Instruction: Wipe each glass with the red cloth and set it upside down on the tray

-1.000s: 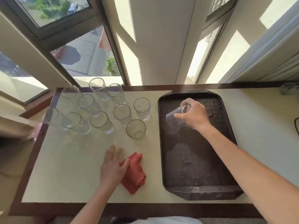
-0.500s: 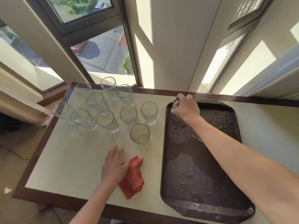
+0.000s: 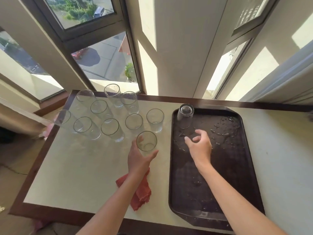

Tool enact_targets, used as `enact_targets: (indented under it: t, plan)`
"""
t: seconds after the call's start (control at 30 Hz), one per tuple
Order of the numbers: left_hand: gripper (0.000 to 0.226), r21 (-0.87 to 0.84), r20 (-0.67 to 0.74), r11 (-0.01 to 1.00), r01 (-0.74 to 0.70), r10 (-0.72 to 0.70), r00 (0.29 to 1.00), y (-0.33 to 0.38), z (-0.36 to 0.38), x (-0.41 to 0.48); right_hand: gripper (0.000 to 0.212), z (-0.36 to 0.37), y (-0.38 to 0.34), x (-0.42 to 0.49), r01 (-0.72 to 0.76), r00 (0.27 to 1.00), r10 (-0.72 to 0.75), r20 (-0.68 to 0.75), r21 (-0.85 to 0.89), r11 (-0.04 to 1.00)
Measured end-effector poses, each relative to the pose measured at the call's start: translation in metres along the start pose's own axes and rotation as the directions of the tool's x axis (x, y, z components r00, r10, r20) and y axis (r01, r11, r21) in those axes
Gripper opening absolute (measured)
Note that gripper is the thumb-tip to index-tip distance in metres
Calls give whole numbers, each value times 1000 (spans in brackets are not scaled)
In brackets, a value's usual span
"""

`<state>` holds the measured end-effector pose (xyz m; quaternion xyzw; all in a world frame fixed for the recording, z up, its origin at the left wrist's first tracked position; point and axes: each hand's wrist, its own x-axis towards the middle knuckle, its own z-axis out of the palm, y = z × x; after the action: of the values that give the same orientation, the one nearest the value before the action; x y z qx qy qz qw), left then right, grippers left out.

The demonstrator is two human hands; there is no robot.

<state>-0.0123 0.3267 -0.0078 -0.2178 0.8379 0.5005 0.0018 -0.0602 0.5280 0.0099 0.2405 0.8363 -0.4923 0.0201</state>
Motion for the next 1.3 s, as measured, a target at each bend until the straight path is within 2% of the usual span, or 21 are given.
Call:
enact_targets:
  t: [0.07,0.17,0.27,0.4,0.47,0.53,0.6,0.67,0.73,0.83,0.93,1.07,1.13,1.2,1.27,1.3]
  plan:
    - [75,-17,7,1000,-15,15,1000,-2,-4,1,30,4,16,-28,-10,1000,10,-9,62,998]
    - [72,-38,40,999,-39,40,998,-6,-16,1,23,12,29,-69,52,999,-53,8,60,997]
    - [68,-115,59,991,-62,69,996,-10,-38,-3,23,22,36,-108,157,979,-166,115,80,984]
    - [78,-284,123,959,-26,63,990,-20,-95,-14,38,45,39,-153,321,893,-301,336,-5,947]
    - [79,-344,167,939,12,48,985,-30,-128,-20,49,62,40,-169,457,836,-372,404,-134,879]
    - [77,-381,202,923,56,24,979,-43,-160,-26,56,81,41,-182,619,768,-479,425,-300,726]
    - [80,-417,232,904,93,7,973,-59,-190,-30,67,102,44,-192,690,724,-515,460,-450,568]
    - [86,-427,248,896,123,-14,969,-75,-213,-33,83,121,49,-199,660,751,-444,488,-568,492]
    - [82,-433,251,888,156,-48,967,-89,-231,-34,91,135,54,-204,588,808,-380,450,-656,473]
    - [88,-441,273,873,209,-92,958,-107,-253,-34,83,151,61,-214,488,867,-357,347,-735,471]
    - [87,-439,302,867,235,-104,948,-118,-266,-35,67,168,63,-230,365,921,-323,216,-769,525]
    - [75,-456,352,850,266,-102,930,-118,-270,-40,59,184,57,-235,292,938,-331,103,-747,597]
    - [64,-467,374,840,278,-98,922,-112,-268,-43,48,185,47,-234,230,955,-295,18,-671,705]
    - [60,-483,397,826,290,-88,913,-104,-265,-45,43,179,31,-237,111,990,-139,-24,-480,870]
    - [73,-504,421,805,314,-89,903,-95,-258,-48,40,163,7,-242,-81,996,83,11,-152,985]
    - [73,-506,436,797,329,-93,895,-90,-252,-50,36,154,-7,-245,-189,981,186,46,74,979]
